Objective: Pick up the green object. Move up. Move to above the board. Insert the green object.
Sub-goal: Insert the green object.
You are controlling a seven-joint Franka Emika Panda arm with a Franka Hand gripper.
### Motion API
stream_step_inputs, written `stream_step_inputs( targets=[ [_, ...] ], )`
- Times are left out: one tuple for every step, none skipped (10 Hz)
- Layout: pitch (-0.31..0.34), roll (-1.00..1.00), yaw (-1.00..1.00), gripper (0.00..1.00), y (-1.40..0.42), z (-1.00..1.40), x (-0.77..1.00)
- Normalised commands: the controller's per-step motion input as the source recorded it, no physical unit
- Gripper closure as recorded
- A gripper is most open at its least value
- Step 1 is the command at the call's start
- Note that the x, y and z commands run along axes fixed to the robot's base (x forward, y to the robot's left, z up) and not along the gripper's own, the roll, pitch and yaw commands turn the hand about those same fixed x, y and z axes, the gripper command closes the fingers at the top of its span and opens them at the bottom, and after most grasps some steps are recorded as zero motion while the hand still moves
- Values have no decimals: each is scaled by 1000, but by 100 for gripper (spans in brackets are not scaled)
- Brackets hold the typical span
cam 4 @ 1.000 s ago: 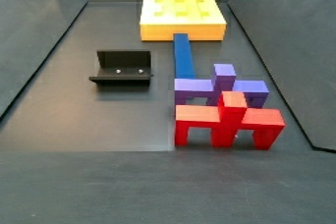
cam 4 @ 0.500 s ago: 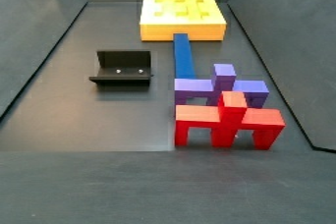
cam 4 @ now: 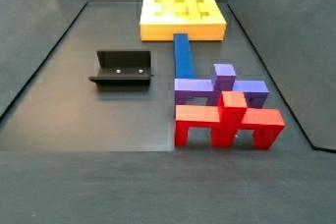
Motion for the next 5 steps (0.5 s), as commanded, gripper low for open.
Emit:
stream_step_inputs(
  targets=[
    [-106, 219, 26, 100, 0, -871, -91],
    [-179, 81, 14, 100, -69, -917, -174],
    [-219, 0, 0, 100, -143, -834, -303],
    [-199, -93, -60, 100, -91, -737, -243],
    [-220, -80, -194, 100, 0, -706, -100]
  ],
)
